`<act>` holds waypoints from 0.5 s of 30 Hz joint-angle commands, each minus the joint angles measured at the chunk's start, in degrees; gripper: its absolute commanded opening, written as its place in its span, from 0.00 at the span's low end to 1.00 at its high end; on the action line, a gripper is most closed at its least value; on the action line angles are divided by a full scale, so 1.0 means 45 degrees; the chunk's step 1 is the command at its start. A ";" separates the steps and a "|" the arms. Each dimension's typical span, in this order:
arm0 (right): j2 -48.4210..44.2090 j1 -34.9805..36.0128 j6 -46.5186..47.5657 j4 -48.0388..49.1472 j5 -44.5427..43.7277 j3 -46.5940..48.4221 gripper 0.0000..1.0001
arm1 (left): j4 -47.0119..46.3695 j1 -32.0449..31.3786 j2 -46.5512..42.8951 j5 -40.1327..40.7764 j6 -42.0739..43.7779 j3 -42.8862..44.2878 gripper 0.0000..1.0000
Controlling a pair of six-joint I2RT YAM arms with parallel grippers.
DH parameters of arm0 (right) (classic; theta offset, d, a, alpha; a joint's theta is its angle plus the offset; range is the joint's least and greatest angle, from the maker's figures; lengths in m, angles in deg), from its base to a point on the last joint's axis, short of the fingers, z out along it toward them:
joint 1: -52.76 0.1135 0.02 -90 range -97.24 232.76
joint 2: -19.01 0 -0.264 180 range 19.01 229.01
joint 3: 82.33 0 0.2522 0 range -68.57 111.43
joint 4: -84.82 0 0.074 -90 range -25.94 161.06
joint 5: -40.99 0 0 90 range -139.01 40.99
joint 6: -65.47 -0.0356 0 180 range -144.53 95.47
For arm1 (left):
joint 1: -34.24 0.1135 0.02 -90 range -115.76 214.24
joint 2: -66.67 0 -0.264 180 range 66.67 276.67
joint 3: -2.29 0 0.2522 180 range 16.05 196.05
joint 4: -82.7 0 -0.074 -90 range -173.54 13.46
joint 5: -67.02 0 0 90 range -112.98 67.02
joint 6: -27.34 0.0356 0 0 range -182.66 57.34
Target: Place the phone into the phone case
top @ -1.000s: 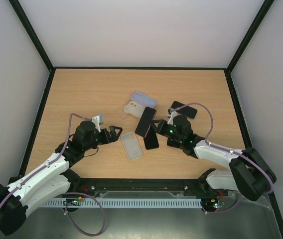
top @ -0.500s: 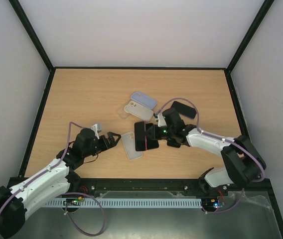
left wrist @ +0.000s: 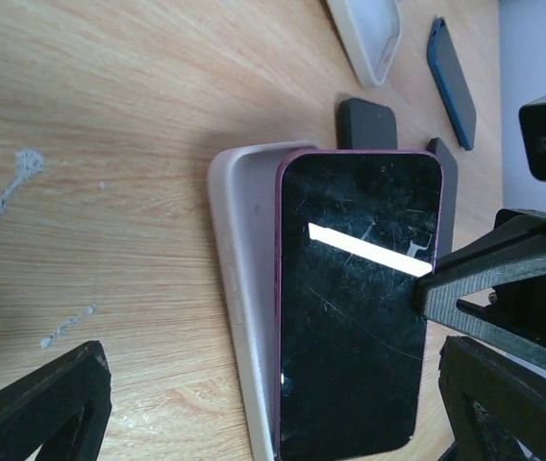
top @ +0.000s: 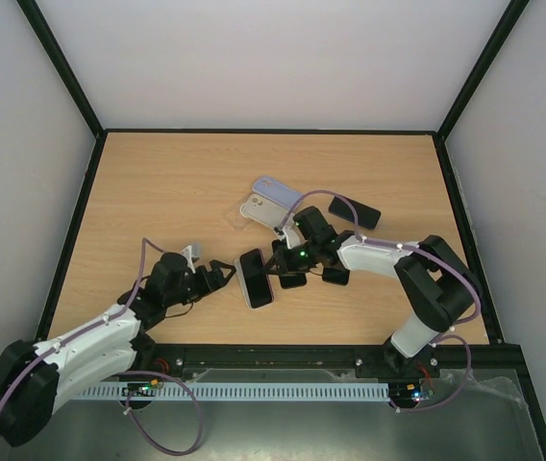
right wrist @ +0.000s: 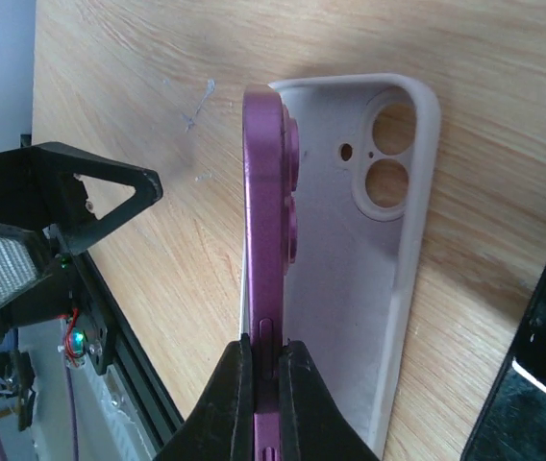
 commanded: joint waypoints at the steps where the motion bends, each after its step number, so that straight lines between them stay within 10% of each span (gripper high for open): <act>1: 0.0367 0.0202 0.0164 -0.0118 0.0674 0.0273 0.02 | -0.1148 -0.0303 0.0571 0.0028 -0.0195 -0.0296 0.93; 15: 0.0614 0.0198 -0.1045 0.0171 -0.0751 -0.0314 0.02 | -0.2966 -0.1272 0.2998 0.0516 -0.0470 -0.0313 0.82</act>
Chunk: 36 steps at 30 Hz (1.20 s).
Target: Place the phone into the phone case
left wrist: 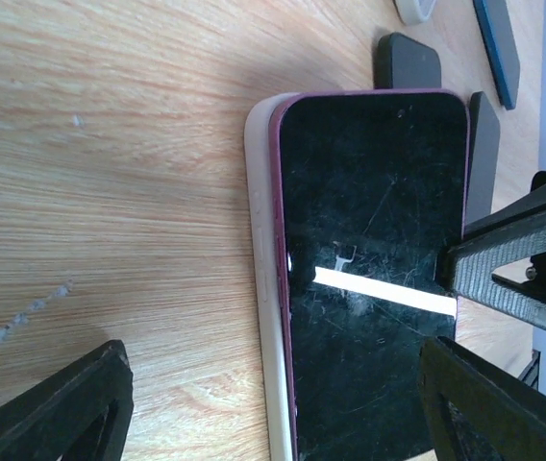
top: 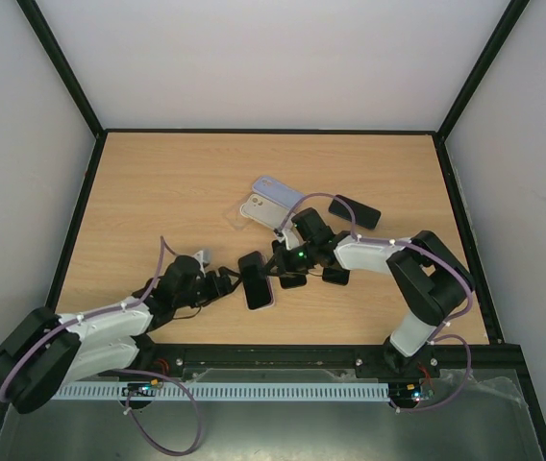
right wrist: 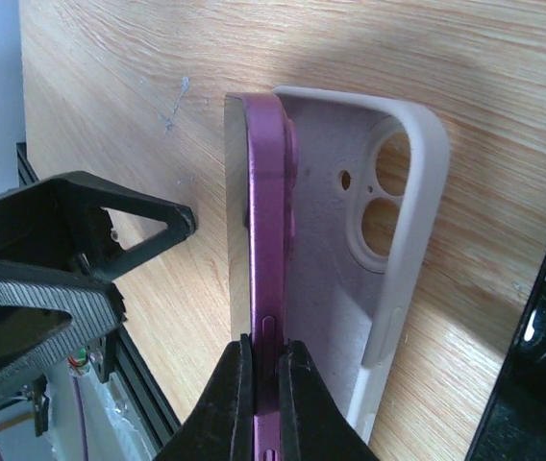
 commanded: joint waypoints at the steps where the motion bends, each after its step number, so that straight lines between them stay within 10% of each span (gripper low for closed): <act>1: -0.0277 0.0189 -0.0601 -0.0142 -0.1221 -0.0419 0.02 | -0.0865 -0.0301 0.0468 0.0346 -0.0127 -0.0070 0.81; 36: 0.0421 0.1303 -0.1386 -0.1209 -0.4018 -0.0071 0.02 | -0.0930 -0.1974 0.4780 0.1349 0.0100 0.1422 0.30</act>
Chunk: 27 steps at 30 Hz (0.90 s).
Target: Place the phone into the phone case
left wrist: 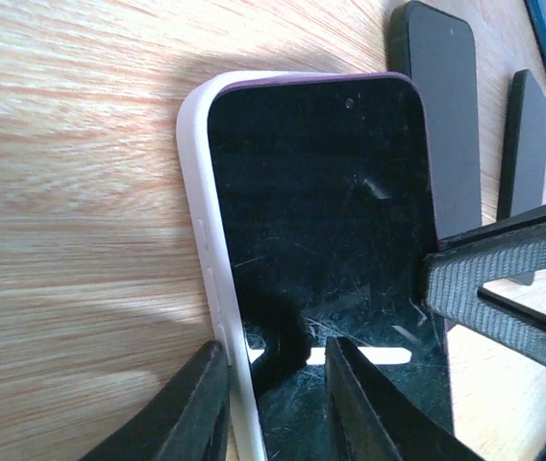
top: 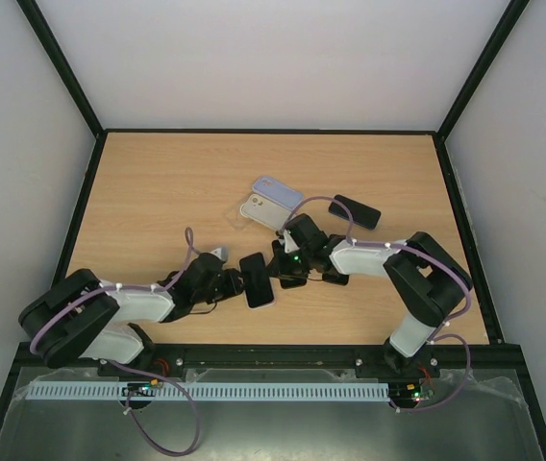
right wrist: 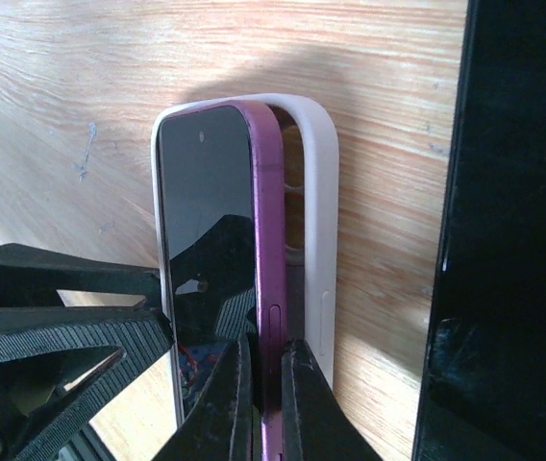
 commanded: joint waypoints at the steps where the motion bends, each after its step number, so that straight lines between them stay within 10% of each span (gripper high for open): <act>1: 0.0200 0.0636 0.0218 -0.1582 -0.1720 0.0235 0.03 | 0.1385 -0.0576 0.0807 0.0283 0.0009 0.0256 0.28; 27: -0.3142 0.2527 0.0105 -0.4097 -0.4116 -0.0506 0.23 | 0.3603 -0.1205 -0.0892 0.1320 -0.0041 0.0346 0.29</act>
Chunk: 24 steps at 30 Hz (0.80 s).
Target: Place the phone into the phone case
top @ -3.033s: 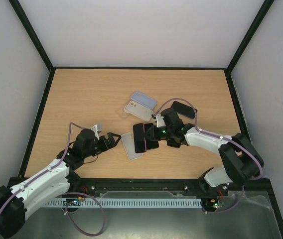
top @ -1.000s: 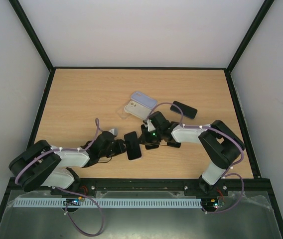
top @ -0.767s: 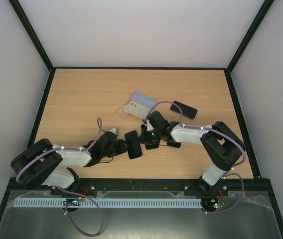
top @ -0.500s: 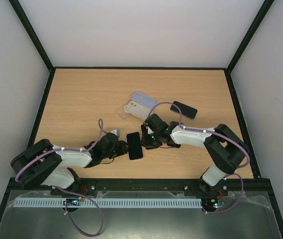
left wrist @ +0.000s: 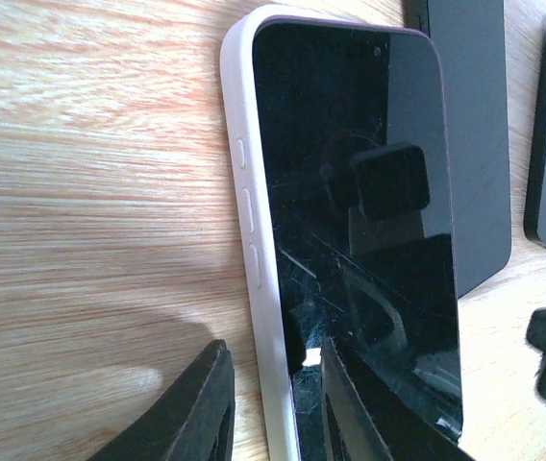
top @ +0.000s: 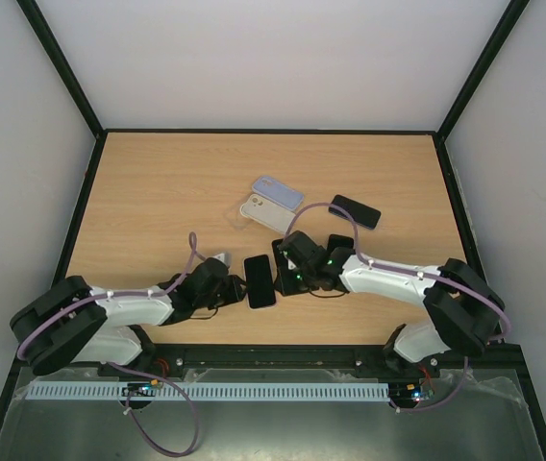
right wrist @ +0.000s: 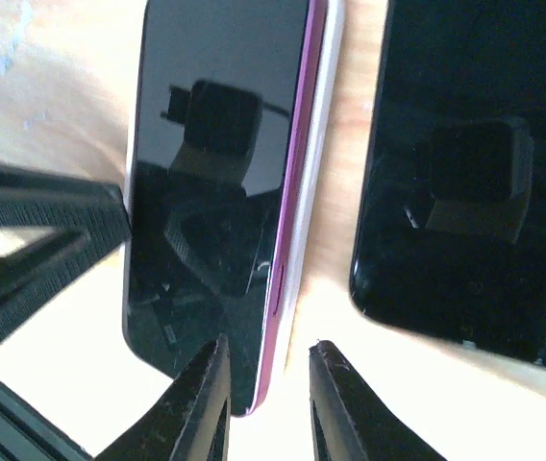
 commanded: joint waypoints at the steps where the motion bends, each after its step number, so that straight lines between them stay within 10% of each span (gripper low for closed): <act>1: -0.0074 0.0642 -0.0480 0.0073 -0.0049 -0.0501 0.23 | 0.1589 -0.0119 -0.0132 0.0217 0.0069 0.0005 0.29; 24: 0.2035 0.1909 -0.0450 0.0245 -0.0389 -0.0523 0.03 | 0.0987 -0.0798 0.0660 0.0167 -0.0107 0.0290 0.26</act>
